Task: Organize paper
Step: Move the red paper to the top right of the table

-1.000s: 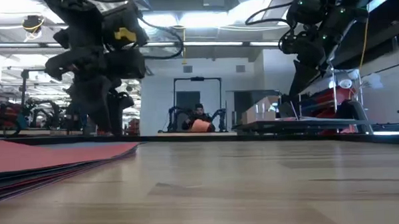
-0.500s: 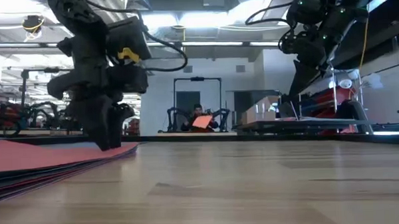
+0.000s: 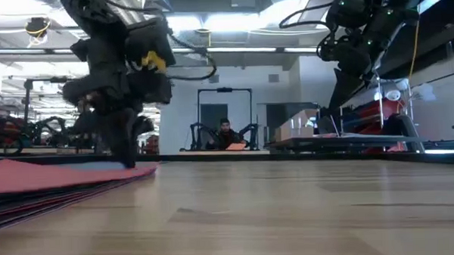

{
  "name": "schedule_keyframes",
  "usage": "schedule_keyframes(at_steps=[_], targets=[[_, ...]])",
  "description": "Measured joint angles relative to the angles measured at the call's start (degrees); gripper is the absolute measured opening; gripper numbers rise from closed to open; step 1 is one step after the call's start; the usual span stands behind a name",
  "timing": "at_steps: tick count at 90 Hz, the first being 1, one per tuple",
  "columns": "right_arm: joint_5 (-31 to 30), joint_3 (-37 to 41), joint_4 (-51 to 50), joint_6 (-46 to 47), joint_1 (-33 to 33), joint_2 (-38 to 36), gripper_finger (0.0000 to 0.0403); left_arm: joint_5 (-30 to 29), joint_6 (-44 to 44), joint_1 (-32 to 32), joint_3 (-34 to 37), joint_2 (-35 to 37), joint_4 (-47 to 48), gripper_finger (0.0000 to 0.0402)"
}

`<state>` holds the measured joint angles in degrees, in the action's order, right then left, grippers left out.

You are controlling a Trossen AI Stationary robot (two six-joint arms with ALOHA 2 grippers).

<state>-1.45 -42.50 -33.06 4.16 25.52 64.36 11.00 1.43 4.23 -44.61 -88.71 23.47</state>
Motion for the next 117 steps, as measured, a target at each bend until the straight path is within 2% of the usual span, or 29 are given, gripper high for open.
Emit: schedule_keyframes(at_steps=[26,32,51,68,93,117], targets=[[-0.02,0.0,-0.02,-0.07,0.0,0.0,0.0044,-0.5,0.79,2.08,-6.91,0.04,-1.18,0.0],[0.0,0.0,-0.02,-0.09,0.0,0.0,0.0044,1.08,1.12,2.56,-7.82,0.13,-1.61,0.0],[0.0,0.0,-0.02,-0.17,0.0,0.0,0.0044,2.85,5.69,-0.66,-7.9,-0.57,1.17,0.0],[0.0,0.0,0.0,-0.17,0.0,-0.02,0.0044,0.73,6.92,-3.22,-7.88,-4.6,0.16,0.0],[0.0,0.01,-0.02,-0.2,0.0,0.0,0.0044,0.2,7.36,-2.89,-7.9,-11.09,-2.91,0.0],[0.0,0.0,-0.02,-0.2,0.0,0.0,0.0044,-0.44,9.12,0.81,-8.16,-12.46,-10.17,0.0]])
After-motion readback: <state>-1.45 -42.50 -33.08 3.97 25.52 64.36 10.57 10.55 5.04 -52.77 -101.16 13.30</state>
